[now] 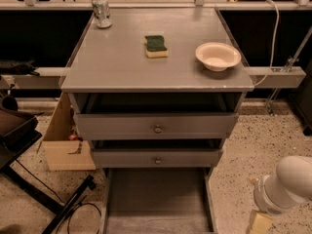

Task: Close bottom drawer

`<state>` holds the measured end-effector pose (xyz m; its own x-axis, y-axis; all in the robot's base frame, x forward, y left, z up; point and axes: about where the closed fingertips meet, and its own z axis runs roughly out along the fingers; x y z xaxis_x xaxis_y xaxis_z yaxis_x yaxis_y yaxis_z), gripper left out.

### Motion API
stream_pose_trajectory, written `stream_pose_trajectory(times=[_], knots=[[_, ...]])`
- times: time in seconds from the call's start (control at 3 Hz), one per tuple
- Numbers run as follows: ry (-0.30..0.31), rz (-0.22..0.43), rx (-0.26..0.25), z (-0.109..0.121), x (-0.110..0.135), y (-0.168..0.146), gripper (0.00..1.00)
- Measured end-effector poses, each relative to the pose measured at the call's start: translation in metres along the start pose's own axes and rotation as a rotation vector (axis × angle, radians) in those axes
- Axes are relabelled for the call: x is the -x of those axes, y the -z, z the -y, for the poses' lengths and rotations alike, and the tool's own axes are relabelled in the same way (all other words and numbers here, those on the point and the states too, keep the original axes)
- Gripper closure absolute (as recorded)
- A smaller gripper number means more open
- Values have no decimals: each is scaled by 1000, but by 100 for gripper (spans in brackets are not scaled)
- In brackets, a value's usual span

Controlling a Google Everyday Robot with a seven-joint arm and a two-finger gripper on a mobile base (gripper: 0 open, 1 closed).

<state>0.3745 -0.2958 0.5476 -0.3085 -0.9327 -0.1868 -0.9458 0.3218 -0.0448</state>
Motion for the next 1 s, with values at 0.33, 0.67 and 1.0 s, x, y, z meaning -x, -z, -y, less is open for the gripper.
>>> stream_pose_trajectory(times=[0.33,0.67,1.0], knots=[[0,0,0,0,0,0,0],[-3,29,39,-13,-8,-38,16],[-4,71,103,-44,-31,-120,39]])
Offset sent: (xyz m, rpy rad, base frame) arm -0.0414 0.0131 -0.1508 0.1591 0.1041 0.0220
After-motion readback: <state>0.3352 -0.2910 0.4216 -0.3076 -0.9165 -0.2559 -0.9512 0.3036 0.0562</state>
